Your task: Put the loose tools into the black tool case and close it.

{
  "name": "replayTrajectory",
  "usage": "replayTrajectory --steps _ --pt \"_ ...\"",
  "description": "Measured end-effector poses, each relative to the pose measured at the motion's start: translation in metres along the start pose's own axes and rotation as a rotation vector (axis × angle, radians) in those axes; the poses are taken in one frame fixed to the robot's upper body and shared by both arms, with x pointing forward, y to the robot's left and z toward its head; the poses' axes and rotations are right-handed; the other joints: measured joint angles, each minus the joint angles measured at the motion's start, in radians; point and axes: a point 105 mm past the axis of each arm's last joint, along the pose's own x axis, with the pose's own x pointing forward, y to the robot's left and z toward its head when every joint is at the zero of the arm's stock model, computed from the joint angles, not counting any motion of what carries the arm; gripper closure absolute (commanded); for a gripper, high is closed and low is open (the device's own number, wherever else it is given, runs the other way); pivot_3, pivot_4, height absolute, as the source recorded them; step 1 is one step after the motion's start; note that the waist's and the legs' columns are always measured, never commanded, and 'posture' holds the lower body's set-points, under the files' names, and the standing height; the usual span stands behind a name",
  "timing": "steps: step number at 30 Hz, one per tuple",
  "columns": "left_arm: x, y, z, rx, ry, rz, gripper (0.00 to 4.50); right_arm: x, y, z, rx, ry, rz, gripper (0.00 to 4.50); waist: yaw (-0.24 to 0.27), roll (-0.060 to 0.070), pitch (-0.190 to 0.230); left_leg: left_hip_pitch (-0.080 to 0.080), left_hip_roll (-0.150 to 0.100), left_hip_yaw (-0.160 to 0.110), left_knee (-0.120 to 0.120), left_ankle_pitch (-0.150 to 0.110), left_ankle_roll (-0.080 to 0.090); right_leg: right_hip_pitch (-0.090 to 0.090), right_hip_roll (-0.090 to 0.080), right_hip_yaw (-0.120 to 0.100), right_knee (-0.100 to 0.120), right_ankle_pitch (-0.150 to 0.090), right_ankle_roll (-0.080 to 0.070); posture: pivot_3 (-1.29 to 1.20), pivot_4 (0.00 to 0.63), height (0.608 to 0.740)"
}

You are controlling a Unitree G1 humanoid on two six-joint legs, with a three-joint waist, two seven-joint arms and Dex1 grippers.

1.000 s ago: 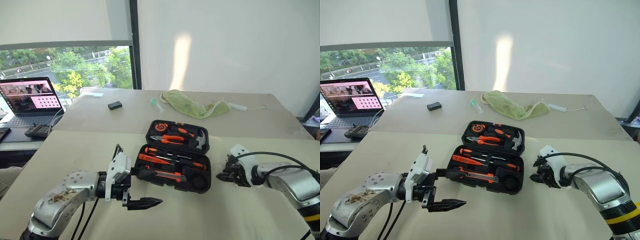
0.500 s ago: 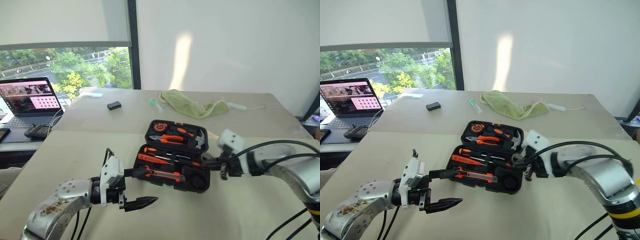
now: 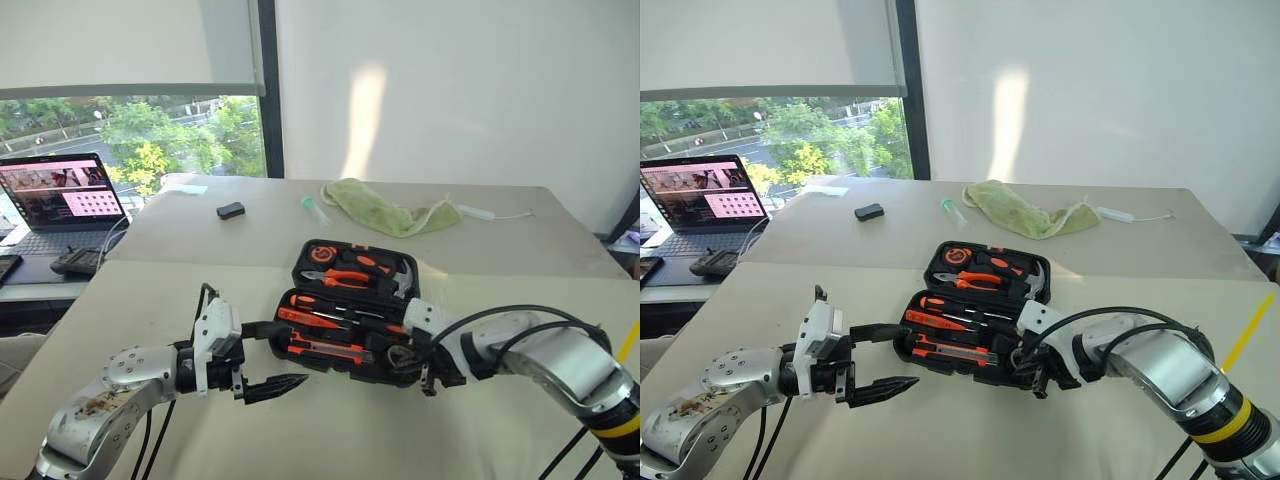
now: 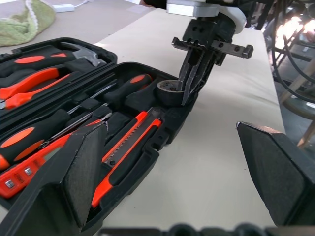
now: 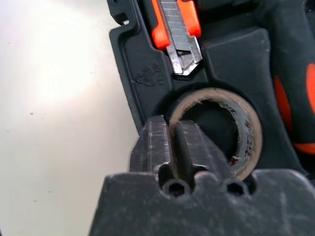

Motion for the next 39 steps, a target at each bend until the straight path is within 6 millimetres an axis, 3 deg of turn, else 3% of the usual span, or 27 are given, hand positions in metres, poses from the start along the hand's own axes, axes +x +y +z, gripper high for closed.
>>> replayTrajectory --steps 2,6,8,11,13,16,20,25,32,35,39 --pt "0.0 0.002 0.0 -0.002 0.001 0.008 0.0 -0.002 -0.004 0.0 0.005 -0.008 -0.019 2.17 -0.001 0.0 0.0 0.0 0.0 0.0 0.0 0.0 0.0 0.0 0.001 0.0 0.0 0.0 0.0 0.0 0.15 0.74" --pt "0.0 0.009 -0.003 -0.027 0.004 0.064 0.0 -0.009 0.001 0.007 0.085 -0.1 0.017 2.17 -0.002 0.0 0.0 0.0 0.001 0.0 0.0 0.0 -0.001 0.0 0.002 0.0 0.0 0.0 0.0 0.0 0.15 0.74" --pt "0.003 0.018 -0.006 -0.062 -0.009 0.134 0.0 -0.025 0.004 0.025 0.085 -0.213 0.025 2.17 -0.002 0.0 0.0 0.0 0.001 0.0 0.0 0.0 0.0 0.0 0.001 0.001 0.0 0.001 0.001 0.0 0.15 0.74" --pt "0.011 0.042 0.001 -0.104 -0.061 0.281 0.0 -0.039 -0.01 0.048 0.097 -0.378 -0.08 2.17 0.0 -0.003 0.002 0.001 0.001 -0.001 0.0 0.001 -0.001 0.001 0.002 0.001 0.0 0.002 0.001 0.0 0.15 0.74" --pt "0.02 0.068 0.011 -0.132 -0.09 0.426 0.0 -0.044 -0.032 0.067 0.113 -0.51 -0.212 2.17 0.002 -0.003 0.002 0.001 0.001 -0.001 0.001 0.003 -0.002 0.001 0.003 0.002 0.001 0.005 0.001 0.0 0.15 0.74" --pt "0.03 0.105 0.015 -0.204 -0.076 0.61 0.0 -0.048 -0.067 0.071 0.2 -0.552 -0.364 1.45 0.004 -0.004 0.002 0.0 -0.001 -0.001 0.001 0.005 -0.003 0.001 0.006 0.002 0.001 0.007 0.0 0.0 0.15 0.74" --pt "0.043 0.153 0.005 -0.332 0.033 0.799 0.0 -0.049 -0.116 0.062 0.343 -0.529 -0.581 0.03 -0.002 -0.004 0.003 0.0 -0.003 0.0 0.0 0.01 -0.01 0.0 0.008 0.002 0.001 0.007 0.0 0.0 0.15 0.74" --pt "0.051 0.182 -0.022 -0.437 0.161 0.873 0.0 -0.042 -0.141 0.044 0.456 -0.461 -0.661 0.03 -0.01 -0.004 0.003 -0.005 -0.001 0.0 -0.003 0.012 -0.013 -0.004 0.01 0.001 0.002 0.007 0.001 0.0 0.15 0.74" --pt "0.078 0.205 -0.017 -0.441 0.217 0.777 0.0 -0.017 -0.156 0.019 0.605 -0.342 -0.588 0.03 -0.015 -0.004 0.003 -0.015 -0.005 0.002 -0.003 0.012 -0.013 -0.014 0.008 0.001 0.001 0.006 0.003 0.0 0.15 0.74" --pt "0.085 0.204 -0.018 -0.446 0.228 0.727 0.75 -0.009 -0.158 0.017 0.627 -0.319 -0.551 0.78 -0.02 -0.004 0.003 -0.015 -0.005 0.002 -0.003 0.012 -0.013 -0.014 0.008 0.001 0.001 0.006 0.004 0.0 0.15 0.74" --pt "0.095 0.2 -0.018 -0.459 0.22 0.658 2.35 0.0 -0.157 0.021 0.602 -0.326 -0.502 2.14 -0.023 -0.004 0.003 -0.014 -0.005 0.001 -0.002 0.012 -0.013 -0.014 0.008 0.001 0.003 0.006 0.004 0.0 0.15 0.74"
